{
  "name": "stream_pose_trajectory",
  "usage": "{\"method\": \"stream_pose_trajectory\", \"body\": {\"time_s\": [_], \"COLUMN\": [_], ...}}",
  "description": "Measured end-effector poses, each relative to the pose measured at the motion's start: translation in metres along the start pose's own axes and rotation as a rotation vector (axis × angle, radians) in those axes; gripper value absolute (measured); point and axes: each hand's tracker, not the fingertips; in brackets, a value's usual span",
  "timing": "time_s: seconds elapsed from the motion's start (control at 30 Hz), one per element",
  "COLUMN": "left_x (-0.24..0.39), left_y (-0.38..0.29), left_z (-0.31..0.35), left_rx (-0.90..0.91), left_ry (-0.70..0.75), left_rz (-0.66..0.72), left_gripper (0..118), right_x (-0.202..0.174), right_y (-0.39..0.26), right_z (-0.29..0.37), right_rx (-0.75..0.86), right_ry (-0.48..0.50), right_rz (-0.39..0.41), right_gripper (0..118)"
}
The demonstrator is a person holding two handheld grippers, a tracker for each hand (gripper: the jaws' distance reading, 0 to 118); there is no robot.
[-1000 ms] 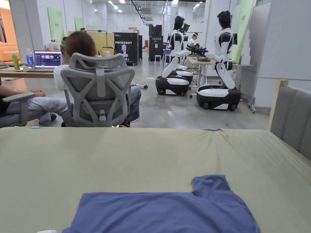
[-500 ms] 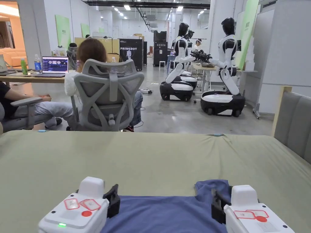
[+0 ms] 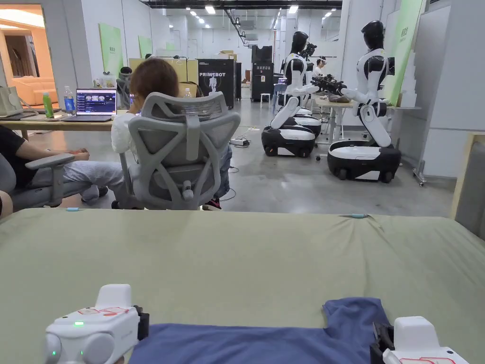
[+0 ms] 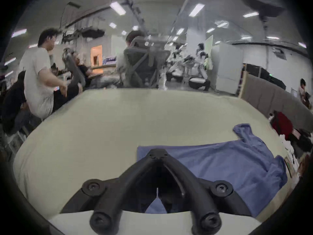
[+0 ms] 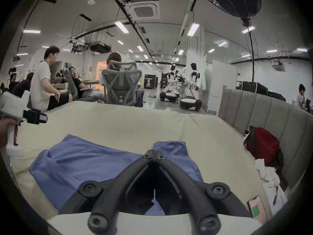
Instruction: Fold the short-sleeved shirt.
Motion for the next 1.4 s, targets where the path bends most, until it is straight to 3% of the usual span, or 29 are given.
{"method": "stream_pose_trajectory", "body": {"time_s": [0.17,0.2,0.23,0.3,0.33,0.37,0.47,0.5,0.53,0.6,0.63,0.67,0.73,0.77,0.83,0.87,0.9,0.93,0.97,1.0,1.03,1.07,1.1,1.17,1.4], "left_x": [-0.015,-0.013,-0.01,0.0,0.002,0.002,0.009,0.012,0.015,0.016,0.019,0.022,0.027,0.03,0.033,0.035,0.036,0.037,0.036,0.036,0.036,0.034,0.033,0.032,0.017], "left_y": [0.022,0.021,0.02,0.014,0.011,0.009,0.002,0.0,-0.002,-0.003,0.001,0.003,0.007,0.009,0.012,0.013,0.014,0.014,0.014,0.013,0.013,0.013,0.014,0.016,0.025], "left_z": [-0.085,-0.1,-0.115,-0.132,-0.144,-0.154,-0.169,-0.174,-0.178,-0.173,-0.167,-0.155,-0.137,-0.132,-0.123,-0.12,-0.119,-0.118,-0.117,-0.117,-0.117,-0.116,-0.114,-0.102,-0.005], "left_rx": [-0.172,-0.201,-0.228,-0.246,-0.252,-0.261,-0.297,-0.329,-0.364,-0.345,-0.337,-0.308,-0.247,-0.241,-0.237,-0.231,-0.228,-0.224,-0.226,-0.23,-0.234,-0.237,-0.239,-0.228,-0.078], "left_ry": [-0.046,-0.035,-0.022,0.006,0.009,0.016,0.038,0.042,0.042,0.04,0.04,0.011,0.004,-0.009,-0.016,-0.018,-0.021,-0.022,-0.023,-0.022,-0.022,-0.023,-0.022,-0.019,-0.08], "left_rz": [0.101,0.074,0.044,0.006,0.01,0.015,-0.01,-0.041,-0.072,-0.08,-0.075,-0.059,-0.072,-0.076,-0.095,-0.103,-0.105,-0.107,-0.112,-0.115,-0.113,-0.11,-0.107,-0.099,-0.066], "left_gripper": [0,6,30,105,116,112,78,54,47,46,31,0,1,1,1,1,1,1,1,1,1,1,1,1,1], "right_x": [0.025,0.031,0.034,0.045,0.052,0.056,0.08,0.087,0.097,0.115,0.122,0.128,0.133,0.133,0.13,0.127,0.124,0.121,0.118,0.116,0.112,0.111,0.111,0.112,0.1], "right_y": [0.001,0.0,-0.001,-0.003,-0.003,-0.003,-0.002,-0.001,-0.001,-0.001,-0.002,-0.005,-0.013,-0.018,-0.035,-0.044,-0.049,-0.055,-0.055,-0.046,-0.043,-0.039,-0.035,-0.017,0.045], "right_z": [-0.039,-0.045,-0.05,-0.061,-0.065,-0.069,-0.087,-0.096,-0.107,-0.136,-0.154,-0.171,-0.202,-0.219,-0.245,-0.256,-0.26,-0.263,-0.259,-0.248,-0.248,-0.242,-0.237,-0.219,-0.092], "right_rx": [-0.06,-0.07,-0.079,-0.093,-0.098,-0.104,-0.13,-0.151,-0.181,-0.264,-0.312,-0.358,-0.417,-0.453,-0.552,-0.611,-0.619,-0.685,-0.692,-0.598,-0.623,-0.607,-0.595,-0.557,-0.273], "right_ry": [-0.001,-0.004,-0.011,-0.024,-0.031,-0.034,-0.067,-0.079,-0.09,-0.102,-0.101,-0.105,-0.065,-0.04,-0.062,-0.067,-0.054,-0.07,-0.092,-0.095,-0.076,-0.047,-0.026,-0.018,0.005], "right_rz": [-0.031,-0.036,-0.037,-0.036,-0.037,-0.038,-0.047,-0.051,-0.059,-0.106,-0.142,-0.172,-0.178,-0.178,-0.174,-0.162,-0.149,-0.131,-0.098,-0.102,-0.139,-0.141,-0.132,-0.149,-0.024], "right_gripper": [0,0,0,0,0,0,0,0,0,0,0,2,13,26,98,118,109,91,90,77,53,21,1,1,1]}}
